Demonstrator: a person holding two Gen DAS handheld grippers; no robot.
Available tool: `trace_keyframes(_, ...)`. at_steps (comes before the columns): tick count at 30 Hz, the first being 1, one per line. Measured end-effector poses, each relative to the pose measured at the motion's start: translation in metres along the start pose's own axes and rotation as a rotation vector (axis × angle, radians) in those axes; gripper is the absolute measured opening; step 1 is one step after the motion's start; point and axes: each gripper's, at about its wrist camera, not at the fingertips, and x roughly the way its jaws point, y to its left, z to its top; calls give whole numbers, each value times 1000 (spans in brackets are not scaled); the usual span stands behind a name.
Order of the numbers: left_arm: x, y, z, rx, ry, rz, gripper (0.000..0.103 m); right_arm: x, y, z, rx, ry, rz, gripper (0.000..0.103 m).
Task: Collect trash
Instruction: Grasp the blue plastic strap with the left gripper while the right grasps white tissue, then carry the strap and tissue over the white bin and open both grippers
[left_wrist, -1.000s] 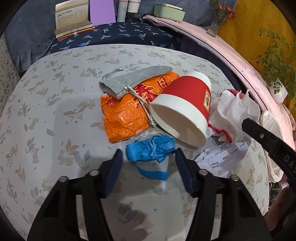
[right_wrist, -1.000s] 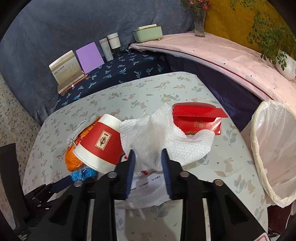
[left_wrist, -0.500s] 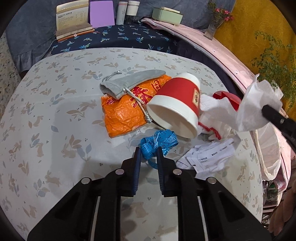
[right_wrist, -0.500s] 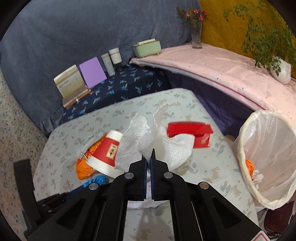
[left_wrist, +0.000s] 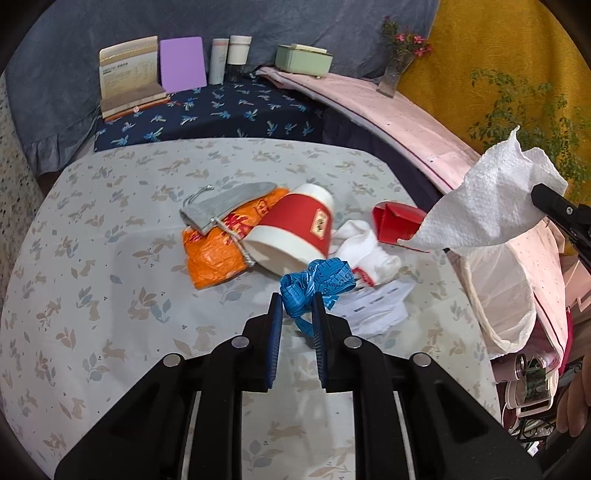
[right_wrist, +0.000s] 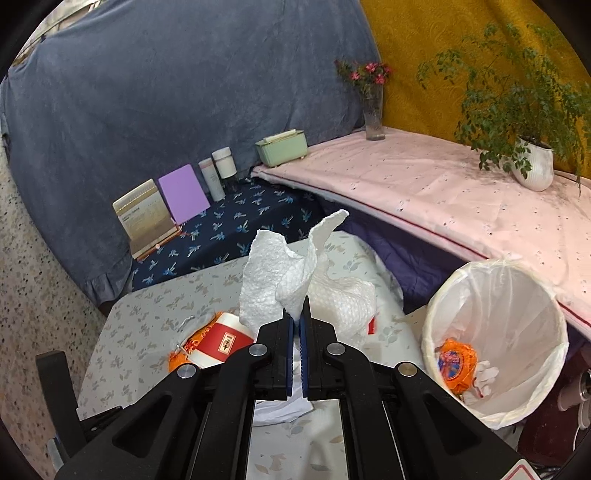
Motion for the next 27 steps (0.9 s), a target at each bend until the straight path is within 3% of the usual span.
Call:
trace_keyframes(15, -16, -104, 9, 162, -61, -80, 16, -53, -79, 17, 44, -91, -108, 3)
trace_keyframes(27, -8, -199, 11, 303, -66, -200, 16, -76, -154, 15, 113, -107, -208, 3)
